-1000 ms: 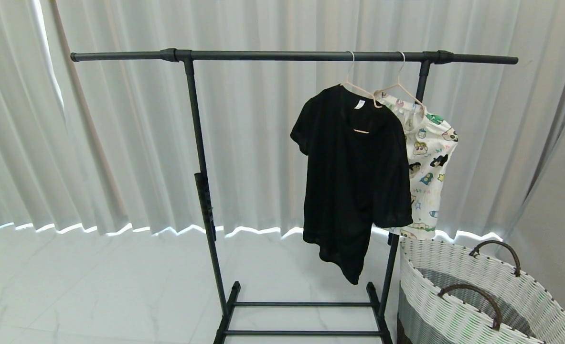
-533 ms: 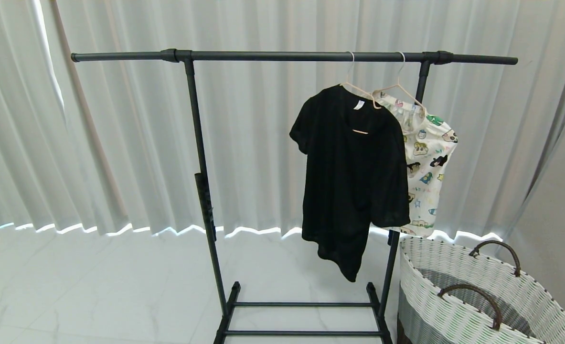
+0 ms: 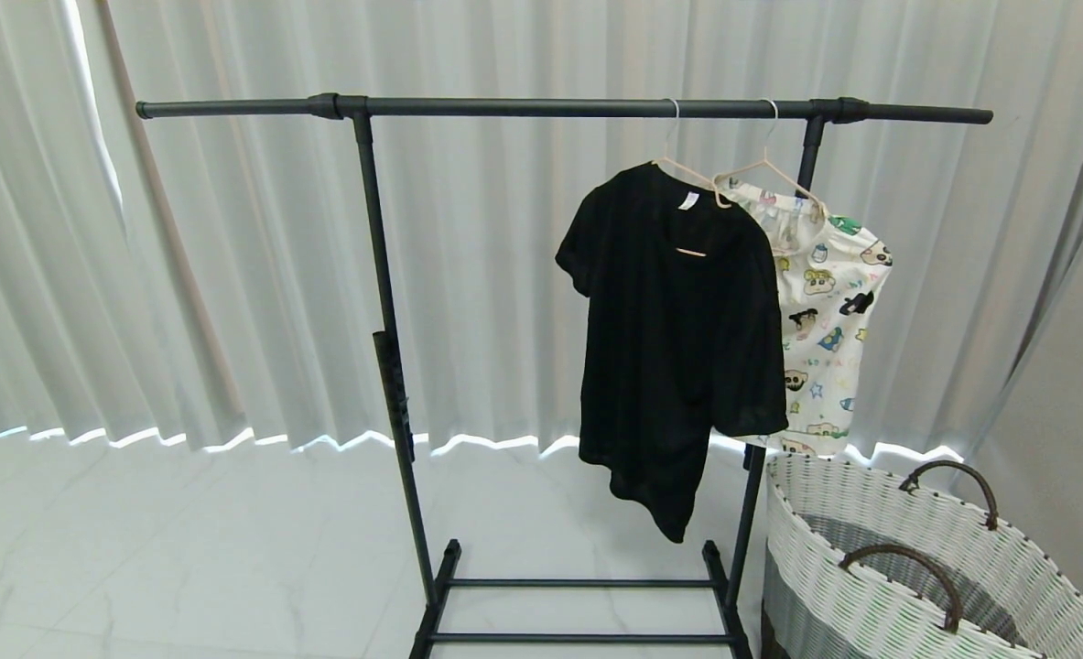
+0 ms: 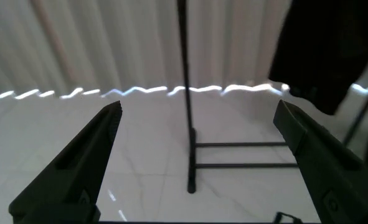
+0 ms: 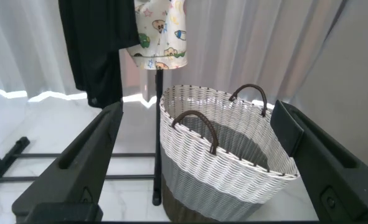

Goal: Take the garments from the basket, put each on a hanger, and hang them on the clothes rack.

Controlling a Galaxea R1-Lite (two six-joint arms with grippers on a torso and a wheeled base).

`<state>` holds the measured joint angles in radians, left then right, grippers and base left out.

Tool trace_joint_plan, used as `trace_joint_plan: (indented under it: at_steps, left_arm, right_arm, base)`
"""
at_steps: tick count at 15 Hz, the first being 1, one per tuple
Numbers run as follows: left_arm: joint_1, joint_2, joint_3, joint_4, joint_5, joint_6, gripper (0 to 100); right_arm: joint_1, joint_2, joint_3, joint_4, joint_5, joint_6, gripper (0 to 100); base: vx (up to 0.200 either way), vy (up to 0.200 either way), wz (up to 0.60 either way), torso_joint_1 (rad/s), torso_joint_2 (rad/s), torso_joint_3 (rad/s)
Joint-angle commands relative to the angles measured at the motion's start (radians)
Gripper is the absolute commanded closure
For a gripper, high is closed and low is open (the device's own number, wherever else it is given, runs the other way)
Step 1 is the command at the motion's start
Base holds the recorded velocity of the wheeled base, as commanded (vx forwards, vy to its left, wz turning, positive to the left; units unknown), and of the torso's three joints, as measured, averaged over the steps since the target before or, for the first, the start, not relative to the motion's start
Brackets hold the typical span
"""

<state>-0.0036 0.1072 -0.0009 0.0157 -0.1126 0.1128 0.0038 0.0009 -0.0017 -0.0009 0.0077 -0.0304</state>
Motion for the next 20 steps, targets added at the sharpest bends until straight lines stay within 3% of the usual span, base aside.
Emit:
trace_joint_plan:
  at_steps: [1, 4, 7, 10, 12, 15, 20]
  left_arm:
    - [-0.101, -0.012, -0.001, 0.001, 0.007, -0.004, 0]
    - [-0.078, -0.011, -0.002, 0.006, 0.014, -0.036, 0]
    - [0.034, -0.049, -0.001, 0.003, 0.016, -0.045, 0]
    - [0.017, -0.072, -0.001, 0.003, 0.016, -0.048, 0]
    - [0.001, -0.106, 0.001, 0.0, 0.016, -0.051, 0]
    - [0.001, -0.107, 0.001, 0.0, 0.016, -0.053, 0]
    - [0.001, -0.107, 0.001, 0.0, 0.016, -0.053, 0]
  right_arm:
    - [0.001, -0.001, 0.0, 0.001, -0.003, -0.002, 0]
    - [0.001, -0.001, 0.0, 0.002, -0.023, 0.017, 0]
    - [-0.001, -0.001, 0.0, 0.004, -0.037, 0.032, 0]
    - [-0.001, -0.001, 0.0, 0.004, -0.038, 0.038, 0]
    - [-0.001, -0.001, 0.0, 0.004, -0.043, 0.115, 0]
    - [0.001, -0.001, 0.0, 0.005, -0.041, 0.06, 0]
    - [0.001, -0.001, 0.0, 0.005, -0.043, 0.093, 0]
  base:
    - [0.0, 0.0, 0.0, 0.0, 0.0, 0.0]
    - [0.0, 0.0, 0.0, 0.0, 0.0, 0.0]
    - [0.0, 0.0, 0.0, 0.0, 0.0, 0.0]
    - [0.0, 0.0, 0.0, 0.0, 0.0, 0.0]
    - [0.0, 0.0, 0.0, 0.0, 0.0, 0.0]
    - [0.0, 0.0, 0.0, 0.0, 0.0, 0.0]
    - [0.0, 0.0, 0.0, 0.0, 0.0, 0.0]
